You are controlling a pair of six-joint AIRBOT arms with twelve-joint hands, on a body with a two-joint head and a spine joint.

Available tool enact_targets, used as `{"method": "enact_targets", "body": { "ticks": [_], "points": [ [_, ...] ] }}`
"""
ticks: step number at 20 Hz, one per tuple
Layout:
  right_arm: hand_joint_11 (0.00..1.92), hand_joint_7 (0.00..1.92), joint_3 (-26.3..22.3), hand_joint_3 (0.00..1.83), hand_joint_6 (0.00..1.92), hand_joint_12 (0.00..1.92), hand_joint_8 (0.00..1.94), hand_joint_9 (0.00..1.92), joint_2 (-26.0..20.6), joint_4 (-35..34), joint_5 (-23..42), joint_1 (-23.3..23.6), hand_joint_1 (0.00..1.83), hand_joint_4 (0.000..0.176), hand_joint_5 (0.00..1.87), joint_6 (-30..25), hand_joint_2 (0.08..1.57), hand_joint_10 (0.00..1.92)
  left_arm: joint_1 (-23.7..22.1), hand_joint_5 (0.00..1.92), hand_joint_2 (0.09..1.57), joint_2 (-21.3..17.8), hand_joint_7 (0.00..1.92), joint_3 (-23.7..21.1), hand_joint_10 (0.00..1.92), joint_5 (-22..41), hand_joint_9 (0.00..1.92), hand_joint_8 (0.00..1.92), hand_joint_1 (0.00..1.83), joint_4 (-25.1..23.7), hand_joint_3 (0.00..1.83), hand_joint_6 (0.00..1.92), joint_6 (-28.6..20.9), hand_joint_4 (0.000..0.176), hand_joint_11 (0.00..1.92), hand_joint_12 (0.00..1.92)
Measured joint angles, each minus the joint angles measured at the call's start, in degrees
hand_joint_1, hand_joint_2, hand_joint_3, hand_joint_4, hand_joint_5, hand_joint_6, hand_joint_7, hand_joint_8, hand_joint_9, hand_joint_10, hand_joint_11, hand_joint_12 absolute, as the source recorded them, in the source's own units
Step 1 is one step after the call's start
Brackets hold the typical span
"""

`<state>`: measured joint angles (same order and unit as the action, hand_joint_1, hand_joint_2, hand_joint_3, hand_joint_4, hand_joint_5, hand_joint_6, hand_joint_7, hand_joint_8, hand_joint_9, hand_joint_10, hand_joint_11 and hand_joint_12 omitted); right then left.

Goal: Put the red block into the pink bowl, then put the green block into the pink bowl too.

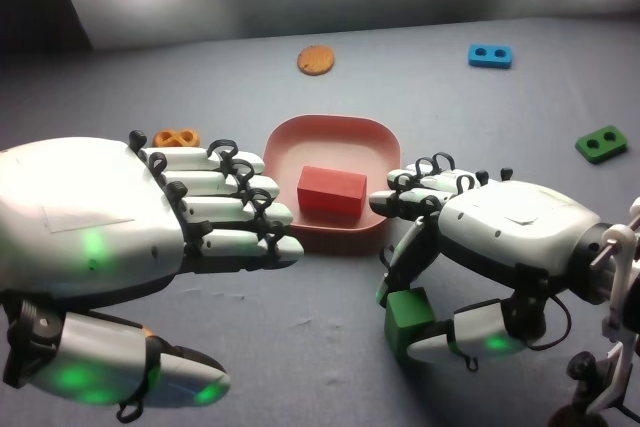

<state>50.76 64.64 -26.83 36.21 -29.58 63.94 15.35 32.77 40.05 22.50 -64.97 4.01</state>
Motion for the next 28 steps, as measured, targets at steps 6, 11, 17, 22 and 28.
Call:
{"method": "enact_targets", "body": {
  "ticks": [6, 11, 17, 22, 28],
  "points": [
    [0.0, 0.37, 0.0, 0.0, 0.23, 0.0, 0.0, 0.09, 0.0, 0.66, 0.31, 0.0, 1.15, 0.09, 1.41, -0.02, 0.96, 0.0, 0.0, 0.22, 1.27, 0.0, 0.14, 0.0, 0.01, -0.04, 0.07, 0.01, 0.0, 0.0, 0.0, 0.01, 0.0, 0.0, 0.0, 0.0],
    [0.0, 0.34, 0.0, 0.0, 0.22, 0.0, 0.0, 0.08, -0.17, 0.76, -0.17, 1.99, 1.15, 0.06, 1.41, 0.04, 0.96, 0.0, 0.0, 0.24, 1.27, 0.11, 0.15, 0.0, 0.01, -0.15, 0.08, 0.01, 0.0, 0.0, 0.0, 0.01, 0.0, 0.0, 0.0, 0.0],
    [0.0, 0.36, 0.0, 0.0, 0.27, 0.0, 0.0, 0.09, -0.52, 0.74, -0.13, 6.99, 1.13, 0.147, 1.39, 0.09, 0.97, 0.01, 0.0, 0.2, 1.26, 0.24, 0.12, 0.0, 0.0, -0.17, 0.04, 0.0, 0.0, -0.02, 0.0, 0.0, 0.0, 0.0, 0.0, 0.0],
    [0.0, 0.39, 2.6, 0.0, 0.32, 0.0, 0.01, 0.09, 0.31, -2.45, 0.28, 11.63, 1.13, 0.13, 1.36, 0.09, 0.97, 0.01, 0.0, 0.23, 1.27, 0.24, 0.14, 0.0, 0.01, -0.15, 0.07, 0.01, 0.0, -0.02, 0.0, 0.01, 0.0, 0.0, 0.0, 0.0],
    [0.0, 0.41, 11.72, 0.0, 0.33, 0.0, 0.0, 0.12, 5.86, -2.25, -4.15, 15.34, 1.14, 0.093, 1.36, 0.11, 0.97, 0.01, 0.0, 0.24, 1.26, 0.24, 0.15, 0.13, 0.01, -0.13, 0.07, 0.01, 0.0, -0.07, 0.0, 0.01, 0.0, 0.0, 0.0, 0.0]
  ]
}}
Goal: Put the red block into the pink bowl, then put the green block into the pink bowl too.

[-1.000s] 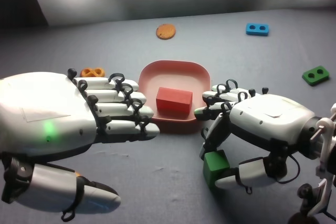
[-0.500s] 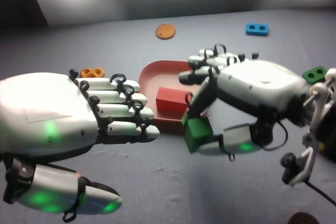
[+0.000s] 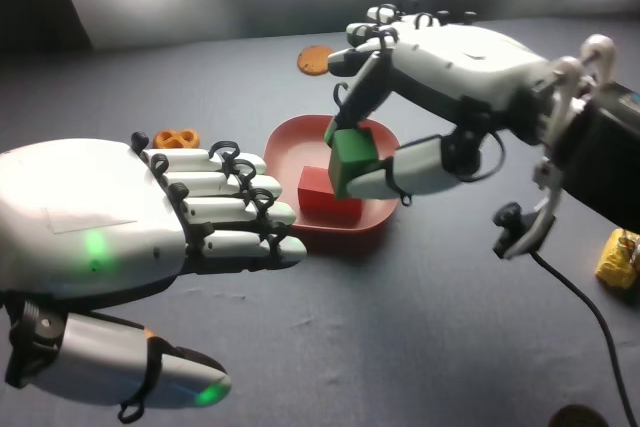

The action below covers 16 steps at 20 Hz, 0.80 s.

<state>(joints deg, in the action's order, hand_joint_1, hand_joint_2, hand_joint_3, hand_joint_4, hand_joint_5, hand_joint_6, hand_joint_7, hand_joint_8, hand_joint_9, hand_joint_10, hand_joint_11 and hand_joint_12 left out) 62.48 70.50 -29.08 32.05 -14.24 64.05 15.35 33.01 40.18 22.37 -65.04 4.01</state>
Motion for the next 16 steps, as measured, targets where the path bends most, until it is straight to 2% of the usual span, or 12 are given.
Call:
{"method": "enact_targets", "body": {
  "ticks": [2, 4, 5, 6, 7, 8, 9, 11, 12, 14, 15, 16],
  "points": [
    [0.0, 0.39, 4.68, 0.0, 0.32, 0.0, 0.0, 0.12, 2.89, 0.13, -3.32, 1.4, 1.12, 0.156, 1.37, 0.24, 0.97, 0.01, 0.0, 0.24, 1.26, 0.0, 0.15, 0.04, 0.0, -0.11, 0.08, 0.0, 0.0, 0.04, 0.0, 0.0, 0.02, 0.0, 0.0, 0.0],
    [0.0, 0.41, 7.67, 0.0, 0.32, 0.0, 0.0, 0.13, 4.46, 0.13, -4.68, 2.38, 1.13, 0.144, 1.37, 0.31, 0.97, 0.01, 0.0, 0.25, 1.27, 0.0, 0.16, 0.02, 0.01, 0.0, 0.08, 0.01, 0.0, 0.02, 0.0, 0.0, 0.0, 0.0, 0.0, 0.0],
    [0.0, 0.4, 9.11, 0.0, 0.32, 0.0, 0.0, 0.12, 5.22, 0.26, -4.87, 2.75, 1.13, 0.125, 1.36, 0.31, 0.97, 0.0, 0.0, 0.26, 1.27, 0.0, 0.16, 0.04, 0.0, -0.04, 0.08, 0.0, 0.0, -0.07, 0.0, 0.0, 0.02, 0.0, 0.0, 0.0],
    [0.0, 0.41, 10.6, 0.0, 0.32, 0.0, 0.0, 0.12, 6.16, 0.42, -4.94, 3.02, 1.14, 0.096, 1.36, 0.33, 0.97, 0.0, 0.0, 0.25, 1.27, 0.0, 0.16, 0.04, 0.0, -0.04, 0.08, 0.0, 0.0, -0.02, 0.0, 0.0, 0.0, 0.0, 0.0, 0.0],
    [0.0, 0.39, 11.41, 0.0, 0.33, 0.0, 0.0, 0.12, 6.67, 0.37, -5.14, 3.19, 1.15, 0.042, 1.36, 0.33, 0.97, 0.0, 0.0, 0.24, 1.26, 0.0, 0.16, 0.04, 0.0, 0.0, 0.08, 0.0, 0.0, -0.02, 0.0, 0.0, 0.0, 0.0, 0.0, 0.0],
    [0.0, 0.38, 11.89, 0.0, 0.34, 0.0, 0.0, 0.12, 6.95, 0.79, -5.35, 3.19, 1.15, 0.056, 1.36, 0.33, 0.97, 0.0, 0.0, 0.24, 1.26, 0.0, 0.16, 0.04, 0.0, -0.09, 0.08, 0.0, 0.0, -0.26, 0.0, 0.0, 0.0, 0.0, 0.0, 0.0],
    [0.0, 0.38, 11.96, 0.0, 0.34, 0.0, 0.0, 0.13, 7.1, 1.55, -5.42, 3.17, 1.14, 0.086, 1.35, 0.33, 0.97, 0.0, 0.0, 0.21, 1.26, 0.0, 0.13, 0.04, 0.0, -0.07, 0.06, 0.0, 0.0, -0.28, 0.0, 0.0, 0.0, 0.0, 0.0, 0.0],
    [0.0, 0.36, 11.91, 0.0, 0.35, 0.0, 0.0, 0.1, 7.28, 2.25, -5.09, 2.47, 1.14, 0.094, 1.35, 0.31, 0.97, 0.0, 0.0, 0.25, 1.27, 0.0, 0.17, 0.04, 0.02, -0.04, 0.1, 0.02, 0.0, -0.24, 0.0, 0.02, 0.0, 0.0, 0.03, 0.01],
    [0.0, 0.35, 11.91, 0.0, 0.35, 0.0, 0.0, 0.09, 7.41, 2.36, -5.07, 2.01, 1.14, 0.091, 1.35, 0.31, 0.97, 0.0, 0.0, 0.21, 1.27, 0.0, 0.12, 0.04, 0.0, -0.04, 0.05, 0.0, 0.0, -0.26, 0.0, 0.0, 0.0, 0.0, 0.01, 0.0],
    [0.0, 0.37, 12.07, 0.0, 0.32, 0.0, 0.0, 0.11, 7.63, 2.75, -5.66, 1.46, 1.13, 0.124, 1.36, 0.31, 0.97, 0.01, 0.0, 0.18, 1.27, 0.0, 0.08, 0.04, 0.0, -0.07, 0.02, 0.0, 0.0, -0.28, 0.0, 0.0, 0.0, 0.0, 0.0, 0.0],
    [0.0, 0.37, 12.24, 0.0, 0.32, 0.0, 0.0, 0.12, 7.76, 3.15, -5.7, 1.46, 1.13, 0.125, 1.37, 0.33, 0.97, 0.01, 0.0, 0.18, 1.27, 0.0, 0.09, 0.04, 0.01, -0.07, 0.03, 0.01, 0.0, -0.26, 0.0, 0.01, 0.0, 0.0, 0.0, 0.0],
    [0.0, 0.35, 12.63, 0.0, 0.32, 0.0, 0.0, 0.09, 7.82, 3.87, -5.27, 1.49, 1.14, 0.098, 1.37, 0.31, 0.97, 0.0, 0.0, 0.16, 1.27, 0.0, 0.08, 0.04, 0.0, -0.02, 0.02, 0.0, 0.0, -0.26, 0.0, 0.0, 0.0, 0.0, 0.0, 0.0]
  ]
}}
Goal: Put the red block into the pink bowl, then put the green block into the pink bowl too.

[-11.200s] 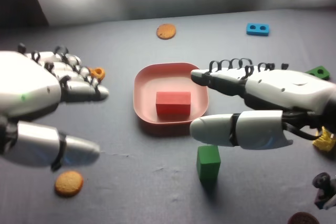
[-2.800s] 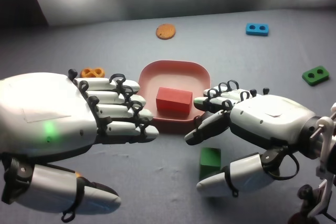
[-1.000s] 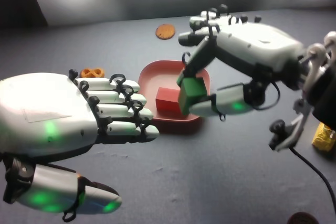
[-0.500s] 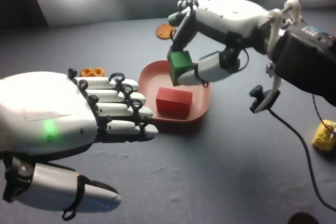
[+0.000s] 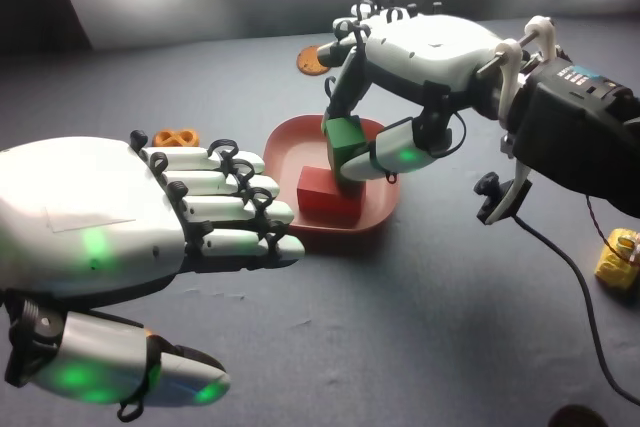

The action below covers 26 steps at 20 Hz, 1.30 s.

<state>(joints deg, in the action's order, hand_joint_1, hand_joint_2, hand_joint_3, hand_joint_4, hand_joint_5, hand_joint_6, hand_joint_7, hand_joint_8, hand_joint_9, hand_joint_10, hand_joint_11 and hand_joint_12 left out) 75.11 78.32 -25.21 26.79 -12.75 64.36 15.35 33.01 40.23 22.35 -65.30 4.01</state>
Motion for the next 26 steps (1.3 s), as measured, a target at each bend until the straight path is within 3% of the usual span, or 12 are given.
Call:
{"method": "enact_targets", "body": {
  "ticks": [2, 3, 4, 5, 6, 9, 10, 12, 15, 17, 20, 26],
  "points": [
    [0.0, 0.38, 0.63, 0.0, 0.28, 0.0, 0.0, 0.12, 0.2, 0.04, 0.33, 0.0, 1.16, 0.04, 1.39, 0.02, 0.97, 0.01, 0.0, 0.25, 1.28, 0.0, 0.17, 0.0, 0.01, -0.04, 0.1, 0.01, 0.0, 0.0, 0.0, 0.01, 0.0, 0.0, 0.01, 0.0],
    [0.0, 0.38, 1.01, 0.0, 0.28, 0.0, 0.0, 0.11, 0.42, 0.0, 0.35, 0.0, 1.16, 0.036, 1.39, 0.0, 0.97, 0.0, 0.0, 0.19, 1.28, 0.0, 0.12, 0.07, 0.0, -0.02, 0.05, 0.0, 0.0, 0.02, 0.0, 0.0, 0.0, 0.0, 0.0, 0.0],
    [0.0, 0.37, 1.29, 0.0, 0.29, 0.0, 0.0, 0.11, 0.48, 0.02, 0.33, -0.02, 1.14, 0.083, 1.38, 0.0, 0.97, 0.0, 0.0, 0.18, 1.28, 0.0, 0.11, 0.07, 0.0, 0.0, 0.04, 0.0, 0.0, 0.02, 0.0, 0.0, 0.0, 0.0, 0.0, 0.0],
    [0.0, 0.38, 1.51, 0.0, 0.29, 0.0, 0.01, 0.11, 0.57, 0.24, 0.33, -0.02, 1.14, 0.091, 1.38, 0.0, 0.97, 0.0, 0.0, 0.19, 1.28, 0.0, 0.13, 0.07, 0.01, -0.07, 0.06, 0.01, 0.0, -0.02, 0.0, 0.01, 0.0, 0.0, 0.0, 0.0],
    [0.0, 0.36, 1.81, 0.0, 0.36, 0.0, 0.0, 0.11, 0.66, 0.22, 0.39, -0.04, 1.12, 0.159, 1.34, 0.0, 0.97, 0.0, 0.0, 0.2, 1.28, 0.0, 0.13, 0.07, 0.01, 0.0, 0.06, 0.01, 0.0, 0.0, 0.0, 0.01, 0.0, 0.0, 0.0, 0.0],
    [0.0, 0.37, 2.05, 0.0, 0.55, 0.0, 0.0, 0.1, 0.74, 0.22, 0.92, -0.66, 1.09, 0.172, 1.23, -0.02, 1.01, 0.0, 0.0, 0.22, 1.27, 0.0, 0.15, 0.11, 0.02, -0.04, 0.09, 0.01, 0.0, -0.02, 0.0, 0.01, 0.0, 0.0, 0.0, 0.0],
    [0.0, 0.39, 2.05, 0.0, 0.26, 0.0, 0.0, 0.09, 0.81, 0.2, 1.16, -1.03, 1.05, 0.119, 1.04, -0.04, 0.94, 0.0, 0.0, 0.2, 1.28, 0.0, 0.13, 0.11, 0.01, -0.02, 0.06, 0.0, 0.0, 0.0, 0.0, 0.0, 0.0, 0.0, 0.0, 0.0],
    [0.0, 0.43, 2.05, 0.0, 0.04, 0.0, 0.0, 0.06, 0.83, 0.2, 1.16, -1.2, 0.99, 0.151, 0.99, -0.07, 0.89, 0.0, 0.0, 0.21, 1.28, 0.0, 0.14, 0.11, 0.01, -0.02, 0.07, 0.0, 0.0, -0.02, 0.0, 0.0, 0.0, 0.0, 0.0, 0.0],
    [0.0, 0.38, 2.05, 0.0, 0.03, 0.0, 0.0, 0.04, 0.81, 0.24, 2.14, -1.2, 0.99, 0.116, 1.03, -0.87, 0.89, 0.0, 0.0, 0.19, 1.27, 0.0, 0.11, 0.11, 0.0, -0.02, 0.04, 0.0, 0.0, 0.0, 0.0, 0.0, 0.0, 0.0, 0.0, 0.0],
    [0.0, 0.37, 2.05, 0.0, 0.02, 0.0, 0.01, 0.04, 0.81, 0.22, 2.49, -1.33, 0.96, 0.143, 1.02, -1.11, 0.88, 0.0, 0.0, 0.19, 1.27, 0.0, 0.1, 0.11, 0.0, -0.02, 0.02, 0.0, 0.0, -0.02, 0.0, 0.0, 0.0, 0.0, 0.0, 0.0],
    [0.0, 0.35, 2.05, 0.0, 0.0, 0.0, 0.0, 0.02, 0.81, 0.22, 2.71, -1.42, 0.9, 0.124, 0.97, -1.16, 0.84, 0.0, 0.0, 0.15, 1.27, 0.0, 0.07, 0.11, 0.0, -0.04, 0.0, 0.0, 0.0, -0.02, 0.0, 0.0, 0.0, 0.0, 0.0, 0.0],
    [0.0, 0.08, 2.01, 0.0, 0.0, 0.0, 0.0, 0.0, -0.09, 0.39, 2.03, -1.42, 0.6, 0.149, 0.34, -2.19, 0.86, 0.0, 0.0, 0.17, 1.28, 0.0, 0.08, 0.11, 0.0, -0.02, 0.01, 0.01, 0.0, 0.0, 0.0, 0.01, 0.0, 0.0, 0.0, 0.0]
  ]
}}
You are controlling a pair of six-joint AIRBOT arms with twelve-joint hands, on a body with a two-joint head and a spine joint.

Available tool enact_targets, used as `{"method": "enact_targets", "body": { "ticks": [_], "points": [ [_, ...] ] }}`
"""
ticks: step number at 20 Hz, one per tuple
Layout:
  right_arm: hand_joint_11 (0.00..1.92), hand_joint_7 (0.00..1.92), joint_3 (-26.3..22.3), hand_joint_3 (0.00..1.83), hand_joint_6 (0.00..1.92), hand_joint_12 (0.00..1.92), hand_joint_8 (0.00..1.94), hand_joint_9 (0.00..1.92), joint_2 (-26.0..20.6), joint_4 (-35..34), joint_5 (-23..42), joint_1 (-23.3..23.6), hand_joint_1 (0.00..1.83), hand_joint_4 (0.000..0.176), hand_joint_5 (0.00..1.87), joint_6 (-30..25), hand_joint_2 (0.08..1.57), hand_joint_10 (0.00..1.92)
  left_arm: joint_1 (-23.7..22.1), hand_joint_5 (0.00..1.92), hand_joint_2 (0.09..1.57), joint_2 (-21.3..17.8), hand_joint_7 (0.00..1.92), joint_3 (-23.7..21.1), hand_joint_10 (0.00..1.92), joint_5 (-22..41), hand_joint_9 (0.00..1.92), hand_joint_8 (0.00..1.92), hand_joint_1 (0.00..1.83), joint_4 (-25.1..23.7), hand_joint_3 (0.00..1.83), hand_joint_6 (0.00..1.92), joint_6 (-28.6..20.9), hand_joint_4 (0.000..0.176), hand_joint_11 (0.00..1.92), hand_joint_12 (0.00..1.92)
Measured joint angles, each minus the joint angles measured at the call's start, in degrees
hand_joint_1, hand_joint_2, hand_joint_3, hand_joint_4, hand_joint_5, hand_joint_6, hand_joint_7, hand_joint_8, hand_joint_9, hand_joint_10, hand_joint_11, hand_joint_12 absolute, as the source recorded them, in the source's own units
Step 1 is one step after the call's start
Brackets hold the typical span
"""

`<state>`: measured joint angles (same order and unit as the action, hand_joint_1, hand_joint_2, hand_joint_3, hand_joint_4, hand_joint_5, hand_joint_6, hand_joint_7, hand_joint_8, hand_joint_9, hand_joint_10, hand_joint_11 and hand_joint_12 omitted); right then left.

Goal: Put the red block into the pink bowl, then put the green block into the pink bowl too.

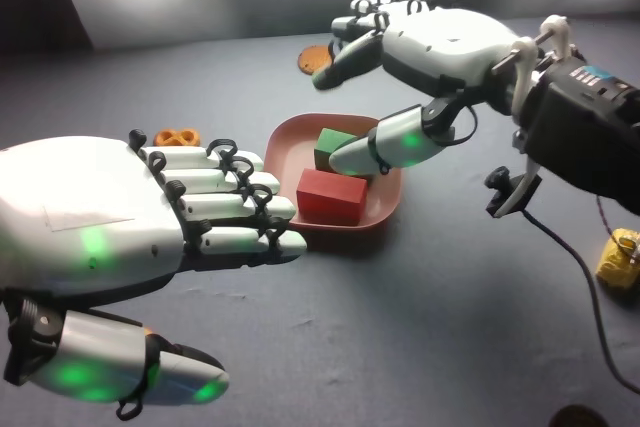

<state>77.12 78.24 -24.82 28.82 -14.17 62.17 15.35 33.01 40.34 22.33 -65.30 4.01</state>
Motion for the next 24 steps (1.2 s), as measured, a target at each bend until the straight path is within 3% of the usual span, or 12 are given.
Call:
{"method": "enact_targets", "body": {
  "ticks": [1, 2, 3, 5, 8, 12, 15, 16, 19, 20, 24],
  "points": [
    [0.0, 0.04, -0.9, 0.0, 0.0, 0.0, 0.0, 0.0, -1.57, -0.11, -0.66, 0.0, 0.6, 0.12, 0.24, -0.57, 0.87, 0.0, 0.0, 0.16, 1.27, 0.0, 0.07, 0.0, 0.0, 0.0, 0.0, 0.01, 0.0, 0.02, 0.0, 0.01, 0.0, 0.0, 0.0, 0.0],
    [0.0, 0.0, -2.27, 0.0, 0.0, 0.0, 0.0, 0.0, -3.54, 0.02, -1.27, 0.11, 0.59, 0.07, 0.1, -0.72, 0.85, 0.0, 0.0, 0.21, 1.27, 0.0, 0.11, 0.13, 0.01, 0.02, 0.04, 0.01, 0.0, 0.17, 0.0, 0.01, 0.0, 0.0, 0.0, 0.0],
    [0.0, 0.0, -3.5, 0.0, 0.0, 0.0, 0.0, 0.0, -5.18, 1.55, -2.08, 0.44, 0.59, 0.07, 0.1, -2.1, 0.85, 0.0, 0.0, 0.21, 1.27, 0.0, 0.11, 0.26, 0.01, 0.04, 0.04, 0.01, 0.0, 0.35, 0.0, 0.01, 0.0, 0.0, 0.0, 0.0],
    [0.0, 0.0, -5.73, 0.0, 0.0, 0.0, 0.0, 0.0, -8.83, 10.16, -2.34, 0.46, 0.53, 0.002, 0.02, -6.12, 0.85, 0.0, 0.0, 0.19, 1.26, 0.0, 0.11, 0.35, 0.0, -0.02, 0.04, 0.0, 0.0, 0.48, 0.0, 0.0, 0.0, 0.0, 0.0, 0.0],
    [0.0, 0.0, -9.18, 0.0, 0.0, 0.0, 0.0, 0.0, -14.49, 30.42, -3.1, 0.92, 0.5, 0.0, 0.0, -16.55, 0.85, 0.0, 0.0, 0.18, 1.28, 0.35, 0.12, 0.68, 0.01, 0.04, 0.05, 0.01, 0.0, 1.09, 0.0, 0.0, 0.0, 0.0, 0.0, 0.0],
    [0.04, 0.0, -12.31, 0.0, 0.0, 0.03, 0.0, 0.0, -23.15, 61.2, -1.77, 3.63, 0.63, 0.0, 0.0, -39.43, 0.81, 0.0, -0.13, 0.2, 1.26, 0.33, 0.15, 1.07, 0.01, 0.15, 0.07, 0.01, 0.0, 1.86, 0.0, 0.01, 0.0, 0.0, 0.0, 0.0],
    [0.02, 0.0, -16.37, 0.0, 0.0, 0.03, 0.0, 0.0, -29.42, 77.7, -1.44, 4.02, 0.63, 0.0, 0.0, -48.02, 0.8, 0.0, -1.18, 0.19, 1.26, 0.35, 0.16, 0.66, 0.0, -0.17, 0.09, 0.0, 0.0, 2.21, 0.0, 0.0, -0.02, 0.0, 0.02, 0.02],
    [0.0, 0.0, -18.12, 0.0, 0.0, 0.02, 0.0, 0.0, -31.67, 80.63, -0.81, 4.02, 0.69, 0.0, 0.0, -48.33, 0.8, 0.0, -1.44, 0.28, 1.26, 0.39, 0.25, 0.42, 0.01, 0.04, 0.17, 0.01, 0.0, 2.29, 0.0, 0.01, 0.0, 0.0, 0.07, 0.06],
    [0.02, 0.0, -19.74, 0.0, 0.0, 0.03, 0.0, 0.0, -35.67, 81.05, 2.12, 4.04, 0.66, 0.0, 0.0, -51.41, 0.79, 0.0, -1.42, 0.28, 1.26, 0.42, 0.26, 0.31, 0.0, 0.04, 0.18, 0.0, 0.0, 2.38, 0.0, 0.0, 0.0, 0.0, 0.06, 0.09],
    [0.0, 0.0, -19.76, 0.0, 0.0, 0.01, 0.0, 0.0, -36.87, 81.72, 2.54, 4.04, 0.65, 0.0, 0.0, -52.98, 0.8, 0.0, -1.42, 0.27, 1.26, 0.42, 0.25, 0.35, 0.0, -0.35, 0.17, 0.0, 0.0, 2.45, 0.0, 0.0, 0.0, 0.0, 0.01, 0.19],
    [0.0, 0.0, -19.85, 0.01, 0.0, 0.0, 0.0, 0.0, -38.27, 88.21, 3.74, 3.98, 0.63, 0.0, 0.0, -55.76, 0.83, 0.0, -1.42, 0.2, 1.26, 0.42, 0.17, 0.35, 0.0, -0.46, 0.09, 0.0, 0.0, 2.51, 0.0, 0.0, 0.0, 0.0, 0.0, 0.01]
  ]
}}
